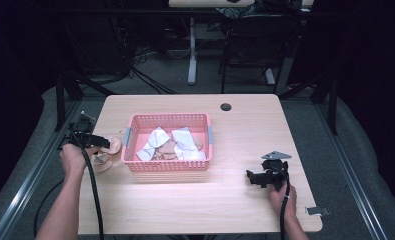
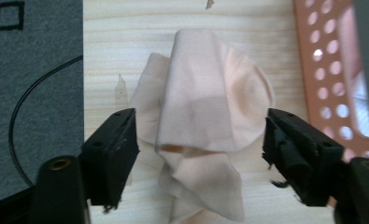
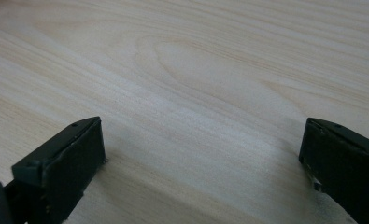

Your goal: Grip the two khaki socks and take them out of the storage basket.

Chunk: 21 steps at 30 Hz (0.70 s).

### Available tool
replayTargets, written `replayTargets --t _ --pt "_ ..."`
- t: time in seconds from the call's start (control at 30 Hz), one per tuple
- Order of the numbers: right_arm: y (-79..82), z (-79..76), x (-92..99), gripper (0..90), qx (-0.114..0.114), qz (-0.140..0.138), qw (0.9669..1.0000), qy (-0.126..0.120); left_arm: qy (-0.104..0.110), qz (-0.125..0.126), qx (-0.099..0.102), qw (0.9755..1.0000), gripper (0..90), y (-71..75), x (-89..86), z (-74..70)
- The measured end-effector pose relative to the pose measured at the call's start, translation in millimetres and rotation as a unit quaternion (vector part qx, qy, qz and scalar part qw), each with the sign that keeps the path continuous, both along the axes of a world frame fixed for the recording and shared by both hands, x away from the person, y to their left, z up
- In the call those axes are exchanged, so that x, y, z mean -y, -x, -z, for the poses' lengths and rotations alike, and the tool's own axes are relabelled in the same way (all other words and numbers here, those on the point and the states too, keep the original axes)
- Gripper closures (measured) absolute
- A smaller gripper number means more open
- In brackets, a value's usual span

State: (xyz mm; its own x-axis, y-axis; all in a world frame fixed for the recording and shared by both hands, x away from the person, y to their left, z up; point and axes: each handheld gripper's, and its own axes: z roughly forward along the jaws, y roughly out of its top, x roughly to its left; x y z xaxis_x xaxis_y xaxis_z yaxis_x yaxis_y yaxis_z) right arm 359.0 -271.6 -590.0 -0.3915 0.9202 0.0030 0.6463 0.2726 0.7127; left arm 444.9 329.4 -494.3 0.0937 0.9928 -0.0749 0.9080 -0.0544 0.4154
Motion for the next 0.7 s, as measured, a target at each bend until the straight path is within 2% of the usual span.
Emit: replayTargets --t 0.07,0.13,0.37,0.4,0.5,0.7 --pt "0.0 0.0 0.1 0.0 0.000 0.000 1.0000 0.000 0.001 0.004 0.007 1.0000 21.0 5.9 0.6 -3.3" --pt "0.0 0.0 0.0 0.0 0.000 0.000 1.0000 0.000 0.007 0.012 0.003 0.9999 18.1 12.1 1.3 -4.9" --pt "0.0 0.0 0.0 0.0 0.000 0.000 1.0000 0.000 0.011 0.029 0.022 0.9993 14.9 39.2 0.3 -6.4" --pt "0.1 0.0 0.0 0.0 0.000 0.001 1.0000 0.000 0.009 0.028 0.027 0.9992 14.5 42.8 -0.6 -5.2" --pt "0.1 -0.1 0.0 0.0 0.000 0.000 1.0000 0.000 0.012 0.032 0.023 0.9992 13.0 52.6 -2.6 -2.0" --pt "0.2 0.0 -0.1 0.0 0.001 0.002 1.0000 0.001 0.013 0.034 0.035 0.9987 9.7 73.7 -0.2 8.3"
